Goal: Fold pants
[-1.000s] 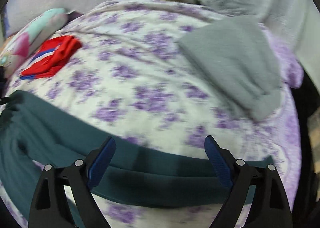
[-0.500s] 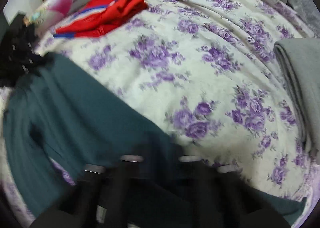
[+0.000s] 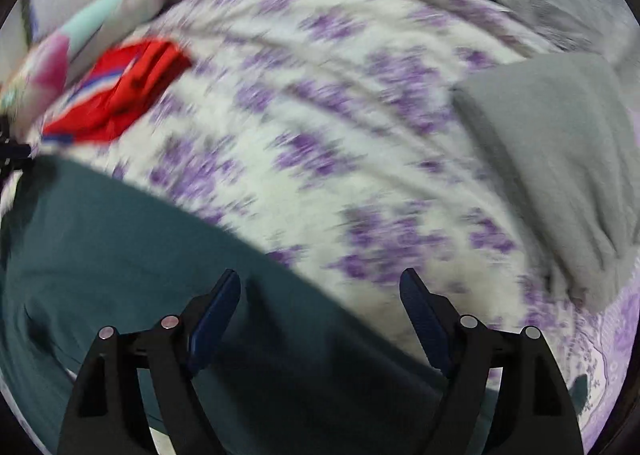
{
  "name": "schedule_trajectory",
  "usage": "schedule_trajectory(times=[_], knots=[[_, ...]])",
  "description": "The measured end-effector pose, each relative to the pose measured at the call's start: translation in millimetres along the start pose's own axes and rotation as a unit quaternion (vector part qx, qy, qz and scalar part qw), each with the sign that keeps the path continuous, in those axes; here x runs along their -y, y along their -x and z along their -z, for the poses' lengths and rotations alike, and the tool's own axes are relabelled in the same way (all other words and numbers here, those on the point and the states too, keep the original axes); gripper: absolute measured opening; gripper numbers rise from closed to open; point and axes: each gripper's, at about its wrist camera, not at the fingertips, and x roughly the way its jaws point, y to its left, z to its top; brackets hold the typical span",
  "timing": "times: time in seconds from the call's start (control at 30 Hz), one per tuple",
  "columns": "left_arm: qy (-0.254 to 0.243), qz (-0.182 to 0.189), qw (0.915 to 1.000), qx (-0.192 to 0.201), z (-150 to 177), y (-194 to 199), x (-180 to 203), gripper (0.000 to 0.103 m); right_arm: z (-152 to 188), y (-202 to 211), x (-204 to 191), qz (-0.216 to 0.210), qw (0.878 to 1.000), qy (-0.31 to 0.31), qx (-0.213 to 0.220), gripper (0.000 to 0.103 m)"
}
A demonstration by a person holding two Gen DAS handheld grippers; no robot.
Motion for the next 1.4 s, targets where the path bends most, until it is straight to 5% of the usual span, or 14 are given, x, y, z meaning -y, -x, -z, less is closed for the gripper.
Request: schedule_trajectory(times=[0.13, 0.27, 0.33, 0.4, 0.43, 0.47, 0.57, 0.7, 0.83, 1.03, 1.23, 1.33, 1.37, 1.4], knots=[[-0.06, 0.03, 0.9977, -0.002, -5.9, 4.1, 15.3, 0.062, -5.3, -4.3, -0.5, -0.029, 0.999, 0.018, -0.006, 0.08], [-0.108, 0.037, 0.9928, -0.036, -11.3, -23.6, 35.7, 0.059, -5.4, -20.5, -25.5, -0.047, 0.997, 0.065, -0.01, 0.079], [-0.106, 0.052, 0.9914, -0.058, -13.0, -37.6, 39.1, 0.036, -5.5, -31.9, -36.6, -0.057, 0.995, 0.073, -0.023, 0.067], [-0.092, 0.07, 0.9915, -0.059, -13.9, -40.7, 38.4, 0.006, -5.9, -38.6, -42.9, -0.067, 0.995, 0.071, -0.036, 0.04], [-0.092, 0.077, 0.9913, -0.056, -15.4, -39.4, 39.0, 0.004, -6.7, -38.0, -46.1, -0.069, 0.995, 0.069, -0.031, 0.031], [-0.093, 0.073, 0.9916, -0.051, -15.9, -37.2, 39.2, 0.004, -7.6, -36.8, -47.2, -0.074, 0.994, 0.069, -0.03, 0.004], [-0.086, 0.075, 0.993, -0.029, -14.2, -18.3, 33.0, 0.003, -8.5, -16.6, -40.0, -0.096, 0.994, 0.041, -0.015, 0.003], [-0.055, 0.118, 0.9902, 0.049, -3.2, 51.6, 20.7, 0.003, 1.6, 48.2, -20.2, -0.136, 0.99, 0.014, 0.04, 0.003], [-0.06, 0.149, 0.983, 0.09, 32.9, 114.5, 23.8, 0.004, 45.8, 118.4, -15.0, -0.195, 0.979, 0.008, 0.062, 0.003], [-0.04, 0.154, 0.986, 0.049, 110.9, 120.8, 37.2, 0.004, 140.7, 132.6, -45.3, -0.257, 0.966, -0.019, -0.01, 0.004], [0.013, 0.14, 0.9891, -0.043, 183.8, 67.5, 46.2, 0.006, 212.7, 91.3, -86.6, -0.213, 0.975, -0.04, -0.058, 0.005], [0.054, 0.131, 0.9889, -0.044, 195.6, 67.6, 38.6, 0.011, 212.5, 101.9, -82.2, -0.21, 0.974, -0.062, -0.053, 0.02], [0.061, 0.125, 0.9897, -0.035, 196.2, 73.9, 37.0, 0.014, 210.8, 109.6, -80.2, -0.21, 0.974, -0.064, -0.049, 0.038], [0.062, 0.117, 0.9909, -0.026, 195.9, 81.0, 35.9, 0.022, 209.2, 118.3, -78.2, -0.206, 0.976, -0.061, -0.039, 0.044]])
